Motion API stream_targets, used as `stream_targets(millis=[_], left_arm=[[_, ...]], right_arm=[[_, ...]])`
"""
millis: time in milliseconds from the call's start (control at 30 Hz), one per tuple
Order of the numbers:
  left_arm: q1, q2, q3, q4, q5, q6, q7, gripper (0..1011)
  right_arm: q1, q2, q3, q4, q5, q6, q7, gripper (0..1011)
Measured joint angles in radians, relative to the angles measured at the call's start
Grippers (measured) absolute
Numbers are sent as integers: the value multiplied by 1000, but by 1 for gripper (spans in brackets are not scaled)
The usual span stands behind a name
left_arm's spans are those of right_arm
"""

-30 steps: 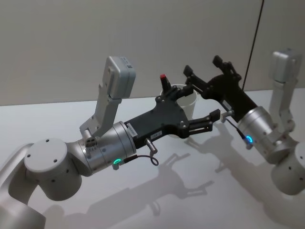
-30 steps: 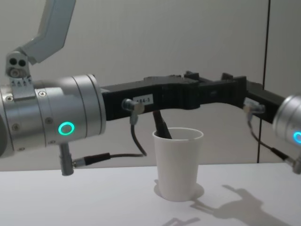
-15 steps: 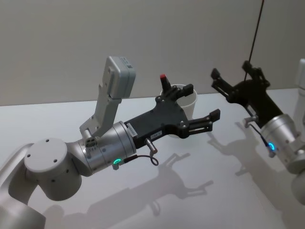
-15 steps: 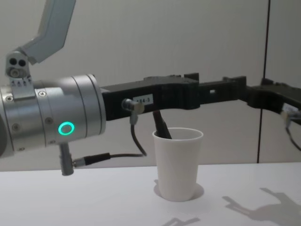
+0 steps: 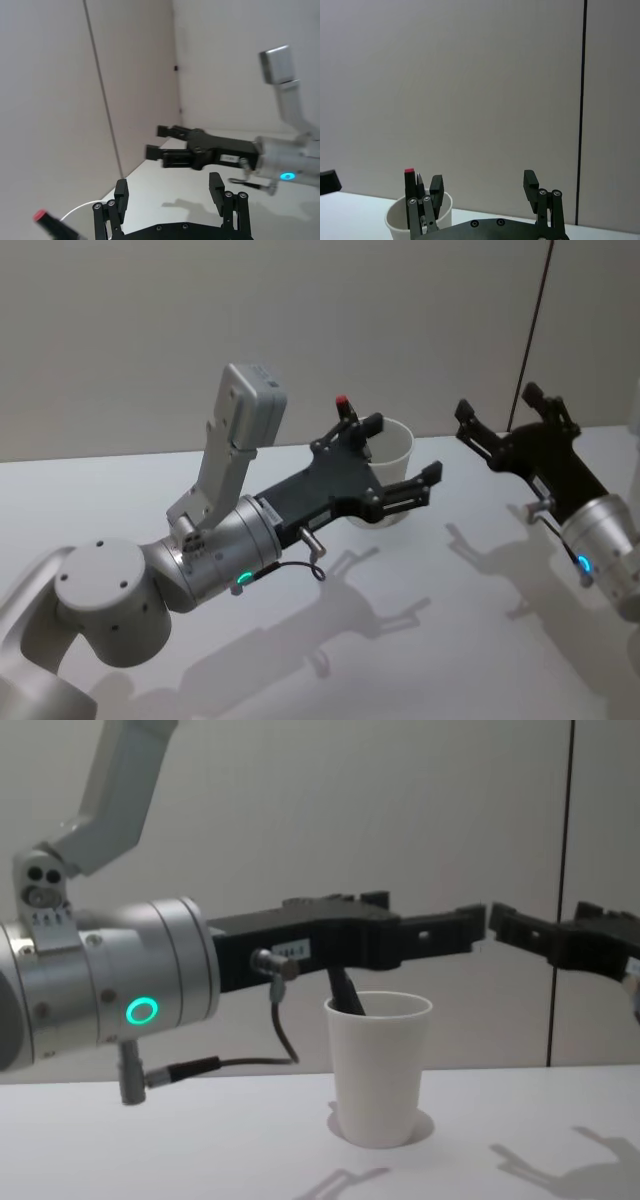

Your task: Place the pen into the pen holder.

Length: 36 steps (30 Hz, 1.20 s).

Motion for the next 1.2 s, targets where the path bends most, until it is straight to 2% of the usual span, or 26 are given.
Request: stream_targets(millis=[67,133,600,1033,1200], left_arm=[[3,2,3,4,19,-8,40,1001],[4,2,3,5,23,-9,49,1001],[19,9,17,25,108,-43,239,1001],[34,15,29,42,188,-74,418,1001],[38,17,32,47,210,-83,467,1001]], right_arm=[[-14,4,5,-13,-7,10,-3,1001],[-34,10,13,-34,-18,24,-8,1002],[-158,47,60,-153,-84,113,-37,1001],[-178,53,68,-173,-95,128,-42,1002],[-179,53,68,-173,-95,128,-42,1001]])
